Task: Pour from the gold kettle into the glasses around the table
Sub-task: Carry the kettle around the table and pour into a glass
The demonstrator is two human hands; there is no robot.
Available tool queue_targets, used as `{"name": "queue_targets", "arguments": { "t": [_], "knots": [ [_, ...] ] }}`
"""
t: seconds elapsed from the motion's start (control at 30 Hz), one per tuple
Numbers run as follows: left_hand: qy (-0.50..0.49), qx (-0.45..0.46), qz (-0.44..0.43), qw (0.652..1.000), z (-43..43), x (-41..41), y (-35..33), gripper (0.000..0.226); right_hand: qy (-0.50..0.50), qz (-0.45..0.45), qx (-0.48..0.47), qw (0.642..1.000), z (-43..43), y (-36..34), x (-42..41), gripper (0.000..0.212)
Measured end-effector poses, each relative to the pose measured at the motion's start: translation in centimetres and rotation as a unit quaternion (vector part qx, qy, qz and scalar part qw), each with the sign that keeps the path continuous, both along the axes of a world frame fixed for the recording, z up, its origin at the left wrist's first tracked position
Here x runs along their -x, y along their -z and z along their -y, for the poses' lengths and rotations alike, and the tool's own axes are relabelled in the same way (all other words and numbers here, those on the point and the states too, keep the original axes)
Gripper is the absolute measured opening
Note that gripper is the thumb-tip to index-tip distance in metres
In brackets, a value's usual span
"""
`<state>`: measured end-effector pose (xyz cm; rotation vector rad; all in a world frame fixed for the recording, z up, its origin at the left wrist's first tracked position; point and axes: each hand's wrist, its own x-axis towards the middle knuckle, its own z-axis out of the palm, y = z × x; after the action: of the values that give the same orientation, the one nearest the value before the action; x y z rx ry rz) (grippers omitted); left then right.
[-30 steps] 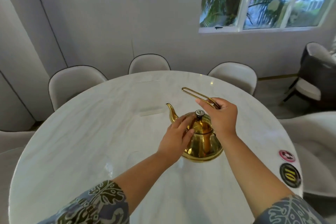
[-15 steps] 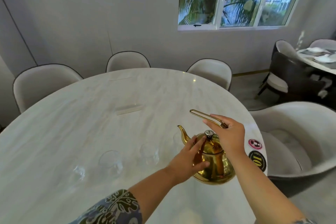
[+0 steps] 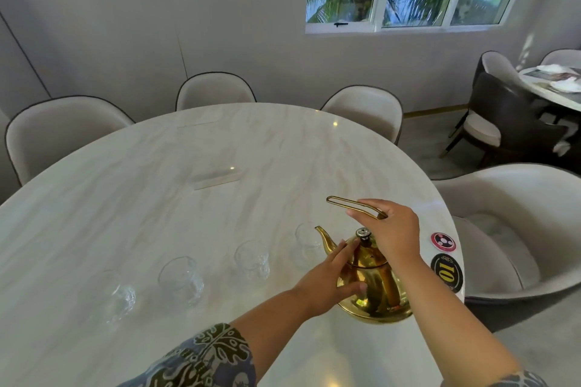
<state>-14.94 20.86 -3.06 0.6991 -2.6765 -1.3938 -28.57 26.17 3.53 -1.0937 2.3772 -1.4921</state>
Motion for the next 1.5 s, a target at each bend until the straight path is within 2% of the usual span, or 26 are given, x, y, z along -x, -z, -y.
{"name": "queue_targets", "arguments": {
  "t": [0.77,1.5],
  "knots": [
    [-0.031,-0.097,-0.04,0.994,0.9,1.0,2.0,0.074,-0.041,-0.066,-0.153,0.985,3.7,-1.0,0.5,0.047],
    [-0.021,-0.108,-0.052,0.993,1.1,1.3,1.1,0.078,-0.071,-0.104,-0.189,0.974,4.9,-2.6,0.0,0.041]
  ]
}}
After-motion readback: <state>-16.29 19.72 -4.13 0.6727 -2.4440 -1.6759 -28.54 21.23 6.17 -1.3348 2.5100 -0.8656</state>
